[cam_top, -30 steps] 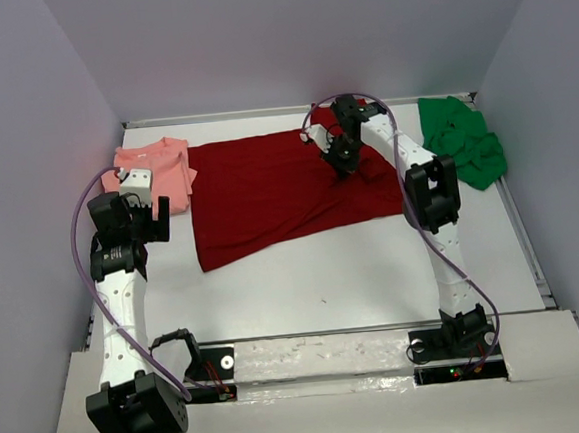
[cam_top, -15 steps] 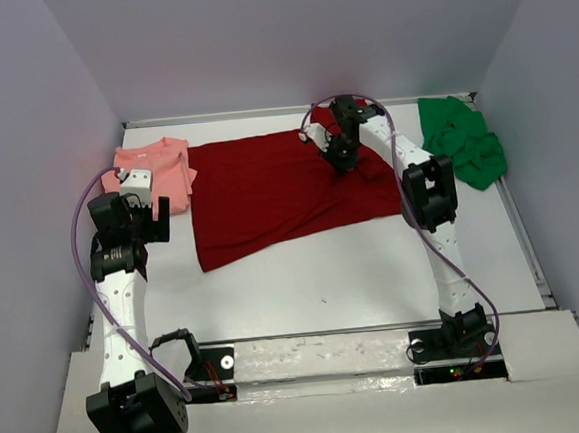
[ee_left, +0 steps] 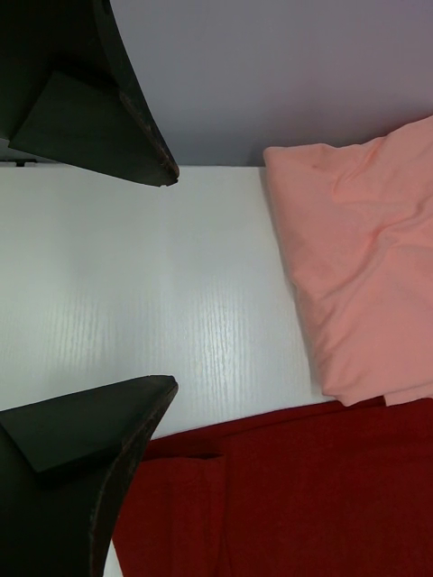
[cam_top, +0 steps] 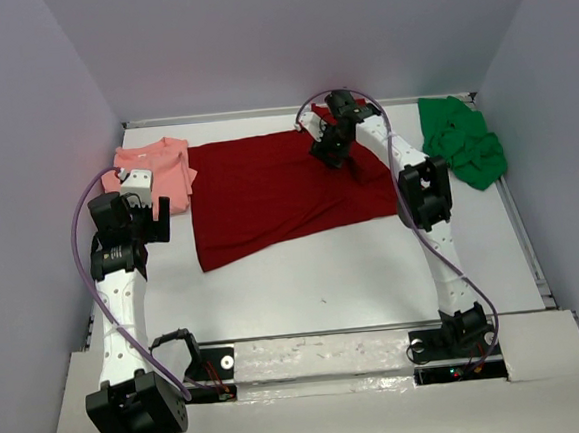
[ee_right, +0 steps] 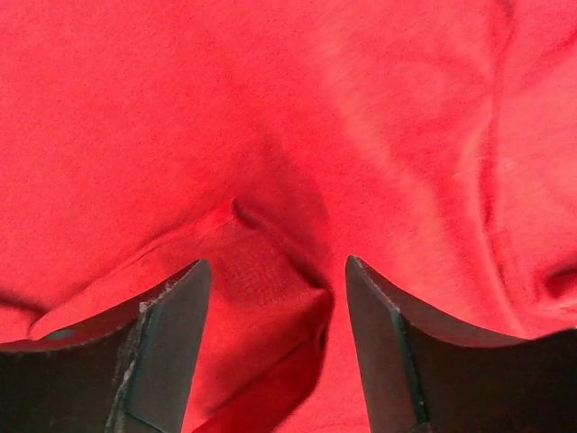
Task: Fold and stack the t-shirts
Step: Fold the tshirt
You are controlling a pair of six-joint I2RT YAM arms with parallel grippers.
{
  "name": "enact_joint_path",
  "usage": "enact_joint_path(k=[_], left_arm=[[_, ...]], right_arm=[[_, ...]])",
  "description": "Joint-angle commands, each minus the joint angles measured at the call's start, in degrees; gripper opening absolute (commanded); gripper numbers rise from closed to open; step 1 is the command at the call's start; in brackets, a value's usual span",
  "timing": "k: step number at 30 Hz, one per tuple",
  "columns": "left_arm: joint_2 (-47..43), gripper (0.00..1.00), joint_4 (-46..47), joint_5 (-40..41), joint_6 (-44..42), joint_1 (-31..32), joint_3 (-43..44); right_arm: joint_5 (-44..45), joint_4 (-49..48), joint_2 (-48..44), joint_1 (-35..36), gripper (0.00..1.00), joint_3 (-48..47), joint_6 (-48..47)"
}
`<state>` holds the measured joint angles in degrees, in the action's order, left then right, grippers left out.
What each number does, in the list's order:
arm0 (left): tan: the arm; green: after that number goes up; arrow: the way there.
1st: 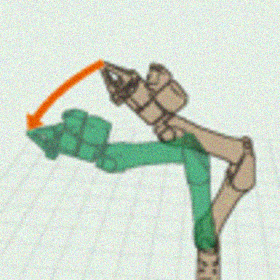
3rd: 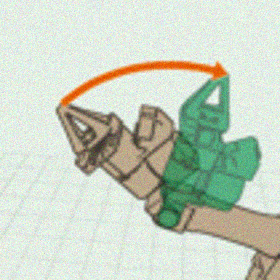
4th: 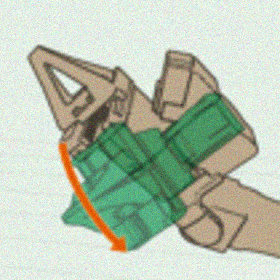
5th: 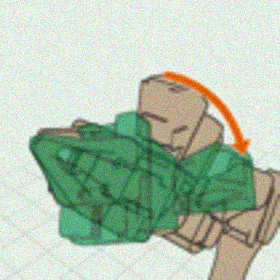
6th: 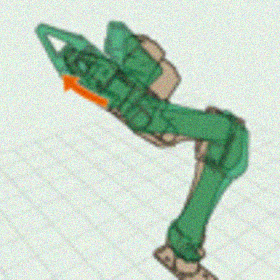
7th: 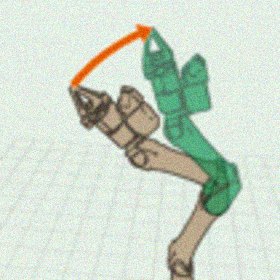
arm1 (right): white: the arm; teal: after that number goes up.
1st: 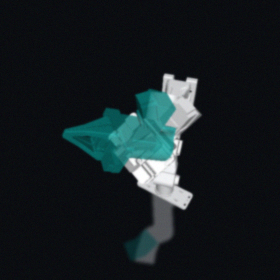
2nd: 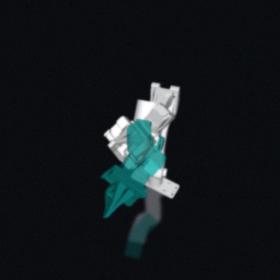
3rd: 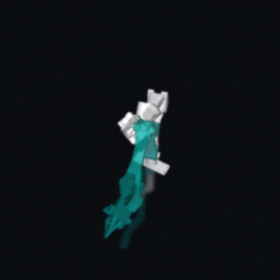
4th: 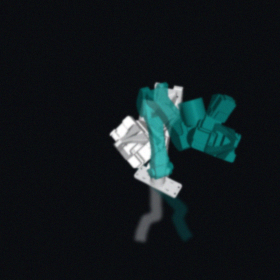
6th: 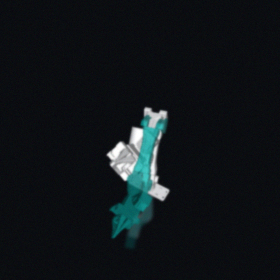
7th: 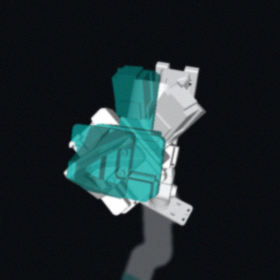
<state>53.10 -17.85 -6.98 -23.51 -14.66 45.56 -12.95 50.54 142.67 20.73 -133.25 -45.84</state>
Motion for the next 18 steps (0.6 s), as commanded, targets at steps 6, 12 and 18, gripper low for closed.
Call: enact_joint_path(k=[6,12,18], left_arm=[[-0.19,0.99,0.53,-1.37,-0.22,-0.20,0.32],[-1.25,0.99,0.62,-2.24,-0.22,-0.20,0.05],[-2.12,0.99,0.53,-3.12,-0.14,-0.20,0.05]], right_arm=[[5.12,-9.23,-7.75,0.63,0.72,5.10,1.81],[5.48,-8.53,-15.67,0.63,0.69,12.75,3.04],[6.18,-8.45,-24.19,0.63,0.58,23.91,3.30]])
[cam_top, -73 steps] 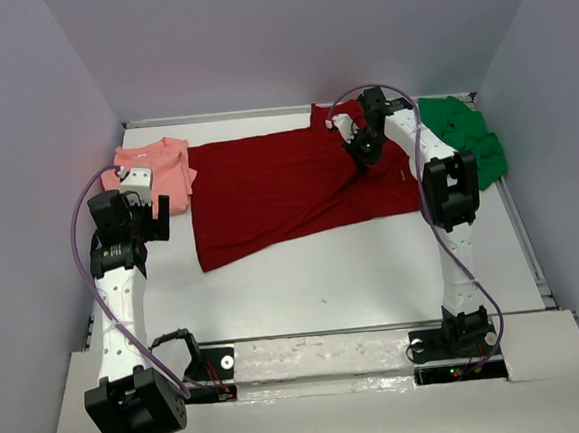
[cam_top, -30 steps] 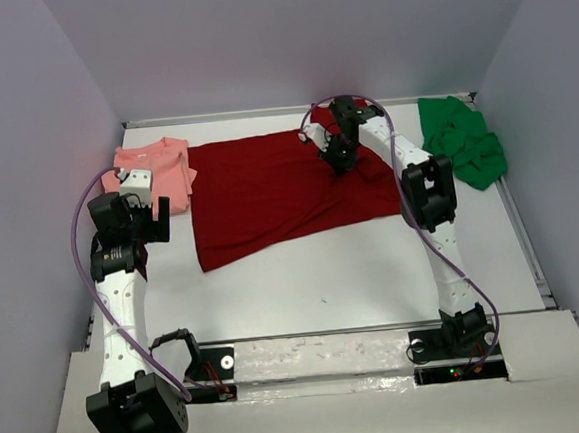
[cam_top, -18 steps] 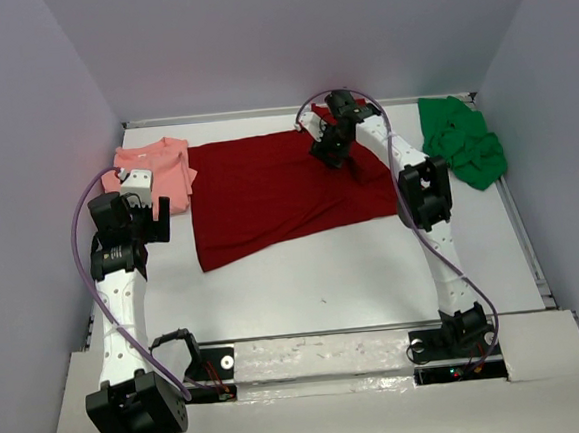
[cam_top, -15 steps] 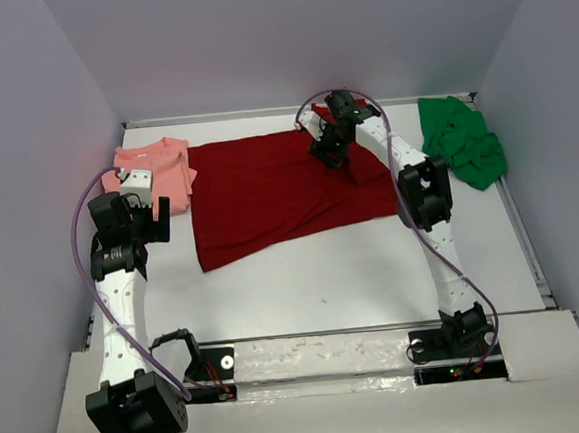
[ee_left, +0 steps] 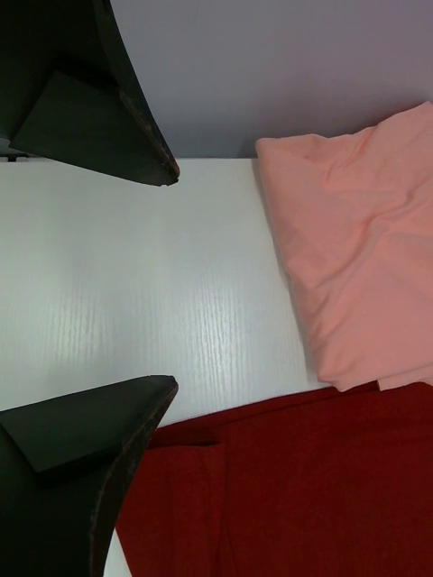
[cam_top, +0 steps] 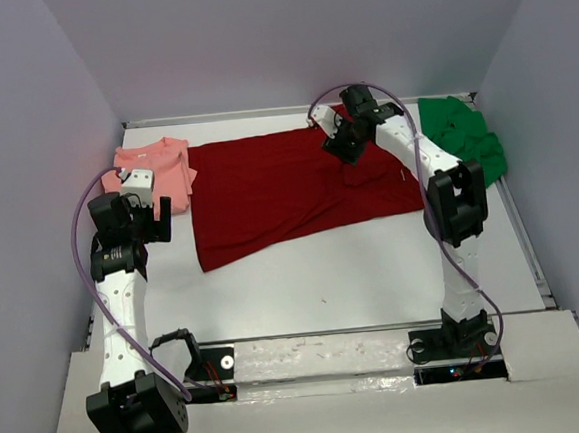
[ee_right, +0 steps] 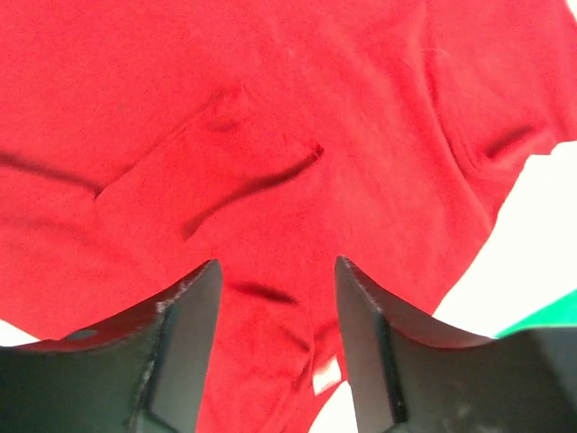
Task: Fold and stack the t-shirts
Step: Fold the tshirt
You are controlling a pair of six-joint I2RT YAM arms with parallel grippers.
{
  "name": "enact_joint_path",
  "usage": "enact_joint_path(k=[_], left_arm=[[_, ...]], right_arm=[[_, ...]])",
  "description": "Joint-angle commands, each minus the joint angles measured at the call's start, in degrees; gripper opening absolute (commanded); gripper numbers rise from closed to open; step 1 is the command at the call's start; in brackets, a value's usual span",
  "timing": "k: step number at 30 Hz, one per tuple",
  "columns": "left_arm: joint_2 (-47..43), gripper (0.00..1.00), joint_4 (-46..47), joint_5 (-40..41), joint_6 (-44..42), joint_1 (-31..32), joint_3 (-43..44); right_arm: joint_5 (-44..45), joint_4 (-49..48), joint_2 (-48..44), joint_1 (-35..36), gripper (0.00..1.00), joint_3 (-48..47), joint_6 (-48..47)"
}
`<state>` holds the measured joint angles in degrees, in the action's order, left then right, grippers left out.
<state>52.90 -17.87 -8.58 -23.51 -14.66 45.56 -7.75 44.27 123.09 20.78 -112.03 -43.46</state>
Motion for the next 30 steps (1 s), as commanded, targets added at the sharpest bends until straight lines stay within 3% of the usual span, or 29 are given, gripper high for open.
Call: enact_joint_path(k=[1,7,30], left_arm=[[-1.93,0.99,0.55,-1.79,-0.14,-0.20,0.05],[-2.37,0.99,0.47,-1.97,-0.14,-0.20,-0.03],[-1.93,0.99,0.38,-1.26,-0.40,-0.20,-0.21]], right_arm=[[1.15,-2.08,-5.74,0.58,0.53,4.52,0.92],[0.37,-1.64,-6.81,0.58,0.46,9.20,1.62],[-2.18,0.02,3.73,0.58,0.46,5.25,3.21]])
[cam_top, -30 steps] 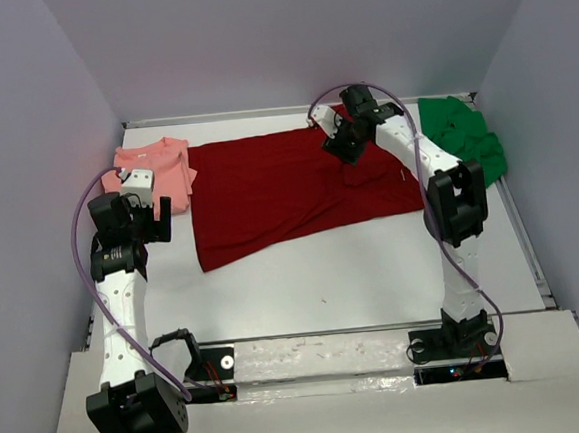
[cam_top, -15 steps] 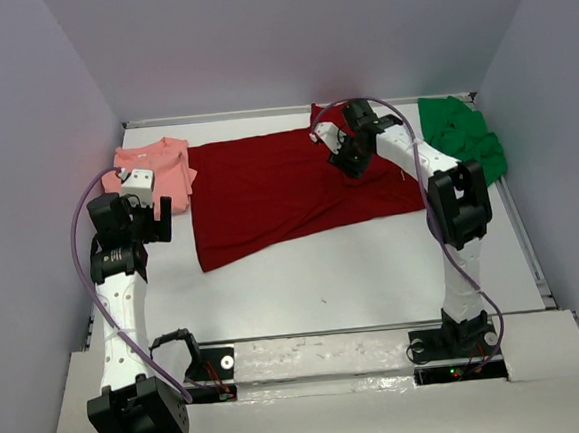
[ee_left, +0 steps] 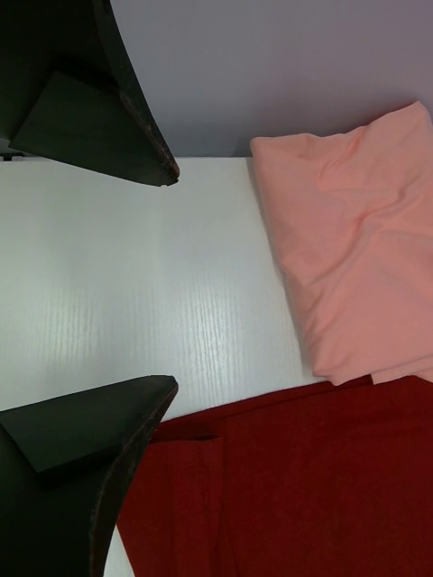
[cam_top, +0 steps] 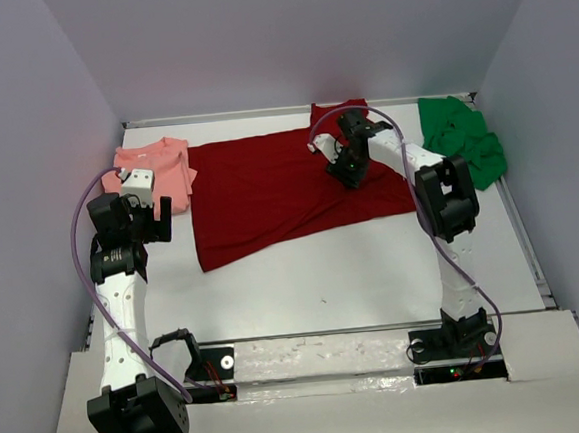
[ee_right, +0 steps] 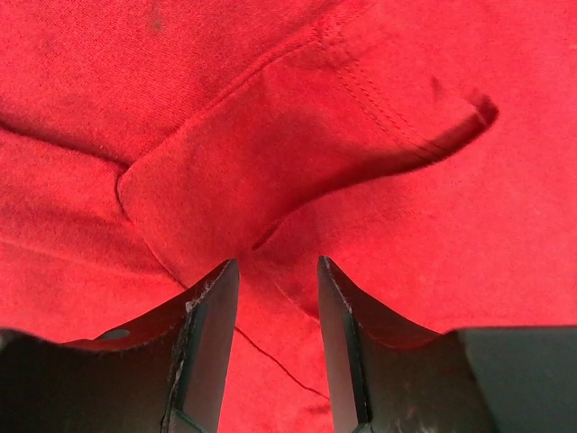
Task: Fold and stack the t-shirts
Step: Fold the tshirt
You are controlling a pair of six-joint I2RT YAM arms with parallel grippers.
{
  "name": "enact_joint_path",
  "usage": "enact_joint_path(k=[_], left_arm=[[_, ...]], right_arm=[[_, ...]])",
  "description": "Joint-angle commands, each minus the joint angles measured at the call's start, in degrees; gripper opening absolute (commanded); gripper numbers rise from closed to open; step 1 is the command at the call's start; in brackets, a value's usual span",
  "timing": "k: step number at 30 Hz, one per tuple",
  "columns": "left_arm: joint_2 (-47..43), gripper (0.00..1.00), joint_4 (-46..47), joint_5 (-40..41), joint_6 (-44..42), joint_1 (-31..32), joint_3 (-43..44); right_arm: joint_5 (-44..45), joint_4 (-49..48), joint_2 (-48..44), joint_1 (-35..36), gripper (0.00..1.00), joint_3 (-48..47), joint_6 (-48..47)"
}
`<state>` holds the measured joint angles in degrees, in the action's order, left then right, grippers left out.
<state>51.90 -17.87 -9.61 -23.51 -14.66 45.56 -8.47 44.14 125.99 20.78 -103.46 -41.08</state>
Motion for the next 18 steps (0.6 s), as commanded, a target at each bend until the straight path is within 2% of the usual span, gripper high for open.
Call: enact_joint_path(k=[1,6,7,9,10,11,15,18], left_arm=[[-1.01,0.99,0.38,-0.24,-0.40,-0.20,-0.30],[-0.92,0.99,0.29,-0.06,-0.40,-0.20,-0.38],[-0.92,0.99,0.38,0.03,-0.40,-0.20,-0.38],[-0.92,0.99,0.38,0.03,-0.40,-0.20,-0.30],[-0.92,0.99,0.38,0.03,-0.40,-0.20,-0.30],[-0.92,0.99,0.38,0.03,-0.40,-0.20,-0.30],[-1.01,0.99,0.29,-0.15,-0.22,-0.20,-0.12],[-1.10,0.99,0.29,-0.15,-0.14,-0.20,-0.21]], right_arm=[[-1.46,0.24,1.09,0.58,0.46,-3.59,0.83],[-1.29,0.42,2.32,0.58,0.42,-4.64,0.74],[-1.29,0.51,2.41,0.58,0.31,-4.82,0.74],[-1.11,0.60,2.41,0.58,0.19,-5.00,0.83],[-1.02,0.60,2.33,0.58,0.09,-5.08,0.74],[-0.94,0.68,2.15,0.58,0.06,-5.09,0.65],[0.03,0.77,1.36,0.58,0.00,-5.26,0.30],[0.82,0.77,0.83,0.58,0.00,-5.44,0.04]])
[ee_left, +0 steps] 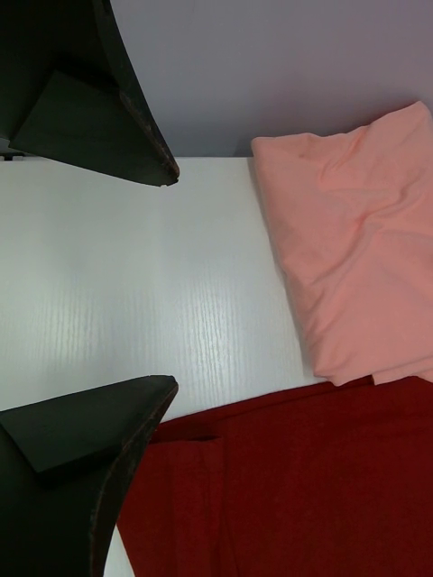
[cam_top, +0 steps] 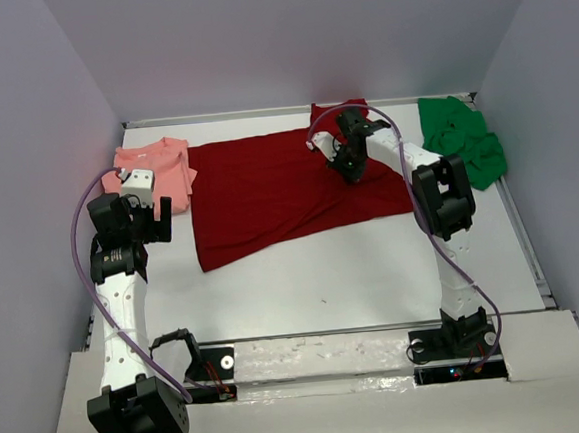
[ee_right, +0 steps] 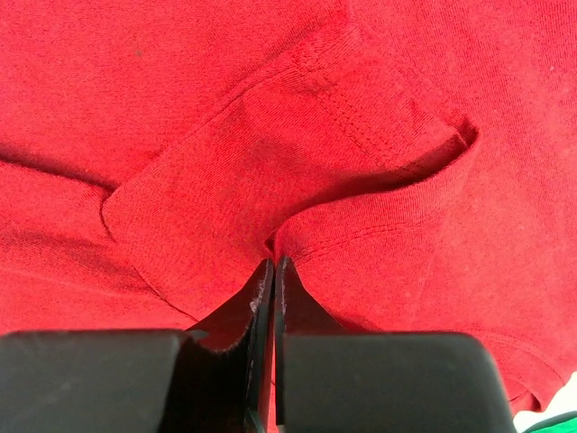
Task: Fold and stack the t-shirts
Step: Fold the tshirt
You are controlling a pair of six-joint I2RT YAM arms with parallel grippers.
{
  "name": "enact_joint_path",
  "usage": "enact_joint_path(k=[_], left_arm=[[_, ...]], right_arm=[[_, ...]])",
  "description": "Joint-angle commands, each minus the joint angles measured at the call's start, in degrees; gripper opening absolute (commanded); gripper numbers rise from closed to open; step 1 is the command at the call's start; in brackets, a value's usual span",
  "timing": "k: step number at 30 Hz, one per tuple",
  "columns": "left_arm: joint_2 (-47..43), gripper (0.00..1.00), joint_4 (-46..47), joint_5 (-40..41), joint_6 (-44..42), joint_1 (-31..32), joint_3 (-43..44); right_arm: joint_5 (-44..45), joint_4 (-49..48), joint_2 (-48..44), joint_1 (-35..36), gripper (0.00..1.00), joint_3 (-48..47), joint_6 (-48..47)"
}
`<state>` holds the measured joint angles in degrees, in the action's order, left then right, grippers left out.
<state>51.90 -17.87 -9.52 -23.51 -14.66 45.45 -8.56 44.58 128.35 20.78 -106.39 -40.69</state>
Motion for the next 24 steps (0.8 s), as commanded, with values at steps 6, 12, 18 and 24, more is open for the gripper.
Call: enact_joint_path(k=[6,12,18,24], left_arm=[[-1.36,0.99,0.11,-0.50,-0.14,-0.20,0.08],[-1.80,0.99,0.11,-0.41,-0.14,-0.20,-0.10],[-1.98,0.99,0.11,-0.06,-0.22,-0.20,-0.28],[-1.80,0.99,0.11,0.03,-0.31,-0.20,-0.36]], right_arm=[[5.46,0.42,-2.76,0.06,0.00,-3.03,-1.76],[11.36,-1.24,-2.06,-0.47,0.00,-5.67,-3.17],[12.69,-1.86,-0.04,-0.47,0.00,-9.36,-4.66],[15.23,-4.83,2.25,-0.47,0.00,-9.37,-5.80]])
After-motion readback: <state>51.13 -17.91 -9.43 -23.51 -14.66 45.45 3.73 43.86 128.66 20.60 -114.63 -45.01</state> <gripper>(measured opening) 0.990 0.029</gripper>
